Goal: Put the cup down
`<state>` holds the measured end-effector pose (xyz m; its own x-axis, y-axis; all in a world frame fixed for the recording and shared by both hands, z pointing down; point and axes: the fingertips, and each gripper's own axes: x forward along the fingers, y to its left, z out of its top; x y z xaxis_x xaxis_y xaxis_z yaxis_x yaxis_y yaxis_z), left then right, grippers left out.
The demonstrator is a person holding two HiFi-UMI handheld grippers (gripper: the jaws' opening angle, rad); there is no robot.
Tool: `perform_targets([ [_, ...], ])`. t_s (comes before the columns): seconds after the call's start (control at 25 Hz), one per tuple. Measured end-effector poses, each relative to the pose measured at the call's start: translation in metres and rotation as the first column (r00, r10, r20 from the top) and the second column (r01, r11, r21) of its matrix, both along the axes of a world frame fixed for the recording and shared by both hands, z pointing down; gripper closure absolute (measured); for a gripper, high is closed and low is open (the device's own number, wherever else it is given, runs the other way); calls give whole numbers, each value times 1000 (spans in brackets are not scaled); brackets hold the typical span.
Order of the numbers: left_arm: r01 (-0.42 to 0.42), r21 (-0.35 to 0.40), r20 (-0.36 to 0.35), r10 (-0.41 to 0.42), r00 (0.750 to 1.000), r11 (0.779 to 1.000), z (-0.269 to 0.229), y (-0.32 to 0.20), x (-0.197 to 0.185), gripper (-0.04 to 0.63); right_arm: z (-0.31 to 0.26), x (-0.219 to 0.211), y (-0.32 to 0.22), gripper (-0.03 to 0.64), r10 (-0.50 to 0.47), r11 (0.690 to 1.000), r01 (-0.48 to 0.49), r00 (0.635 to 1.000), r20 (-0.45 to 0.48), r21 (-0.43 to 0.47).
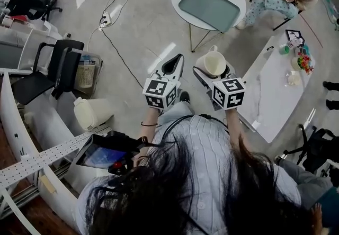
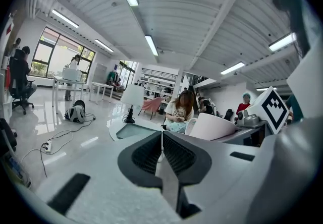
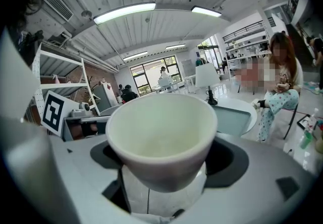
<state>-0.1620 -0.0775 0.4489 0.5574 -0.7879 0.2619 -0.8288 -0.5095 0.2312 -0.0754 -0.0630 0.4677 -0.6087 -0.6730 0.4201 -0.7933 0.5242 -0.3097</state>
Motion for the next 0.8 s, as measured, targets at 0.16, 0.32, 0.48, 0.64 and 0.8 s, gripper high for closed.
perform_targets([
  [0.16,-22,0,-6,22,1000,1000,2,-20,-12,578,-2,-11,-18,184,29,1000,-29,1000,-1,8],
  [0.32,-31,-12,-19,30,999,999,8,-33,-16,578,-1,-14,-28,184,45,999,-45,999,-7,3],
  [0.48,-58,-27,-30,58,998,998,14,-37,-11,578,4,-10,-33,184,63,998,-64,998,-16,-14],
  [0.64,-71,-33,-29,70,997,997,17,-43,-9,578,7,-6,-38,184,79,997,-80,997,-20,-22],
  [0.8,-77,-35,-30,76,997,996,15,-51,-3,578,7,2,-46,184,98,995,-98,995,-12,-29],
])
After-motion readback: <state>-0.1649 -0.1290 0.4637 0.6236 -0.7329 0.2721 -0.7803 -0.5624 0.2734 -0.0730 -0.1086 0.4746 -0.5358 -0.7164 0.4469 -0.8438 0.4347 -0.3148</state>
